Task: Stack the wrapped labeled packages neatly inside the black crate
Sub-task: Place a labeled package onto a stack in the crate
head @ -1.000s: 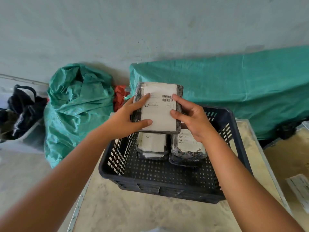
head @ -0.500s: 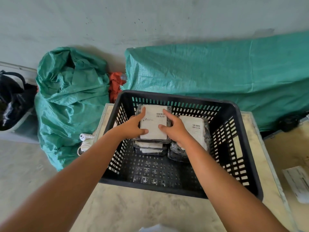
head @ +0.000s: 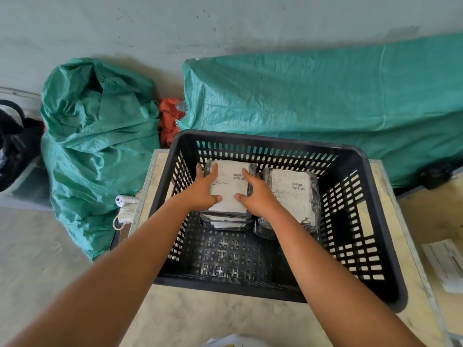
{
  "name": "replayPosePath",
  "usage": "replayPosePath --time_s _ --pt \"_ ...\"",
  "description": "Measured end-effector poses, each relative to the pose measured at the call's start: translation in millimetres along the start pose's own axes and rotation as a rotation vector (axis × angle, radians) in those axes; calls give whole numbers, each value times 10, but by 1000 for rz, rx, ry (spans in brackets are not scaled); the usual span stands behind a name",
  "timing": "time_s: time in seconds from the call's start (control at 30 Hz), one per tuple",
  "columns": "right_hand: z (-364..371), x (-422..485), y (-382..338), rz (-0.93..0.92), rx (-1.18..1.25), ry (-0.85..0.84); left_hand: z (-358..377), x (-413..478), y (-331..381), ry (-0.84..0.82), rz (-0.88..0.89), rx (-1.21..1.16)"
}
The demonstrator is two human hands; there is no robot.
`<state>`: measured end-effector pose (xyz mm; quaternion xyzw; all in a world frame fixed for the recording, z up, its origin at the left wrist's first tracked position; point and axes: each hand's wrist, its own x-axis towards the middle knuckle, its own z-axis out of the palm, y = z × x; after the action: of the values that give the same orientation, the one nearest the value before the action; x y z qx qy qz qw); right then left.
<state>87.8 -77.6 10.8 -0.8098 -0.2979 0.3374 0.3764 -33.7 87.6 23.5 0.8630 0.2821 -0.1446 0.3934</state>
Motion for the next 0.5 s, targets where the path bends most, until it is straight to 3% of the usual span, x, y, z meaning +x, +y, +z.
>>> replayPosePath --time_s 0.33,0.5 --pt "-8 34 -11 56 41 21 -9 84 -29 8 58 70" --pt "-58 -42 -168 118 134 68 -113 -7 181 0 -17 263"
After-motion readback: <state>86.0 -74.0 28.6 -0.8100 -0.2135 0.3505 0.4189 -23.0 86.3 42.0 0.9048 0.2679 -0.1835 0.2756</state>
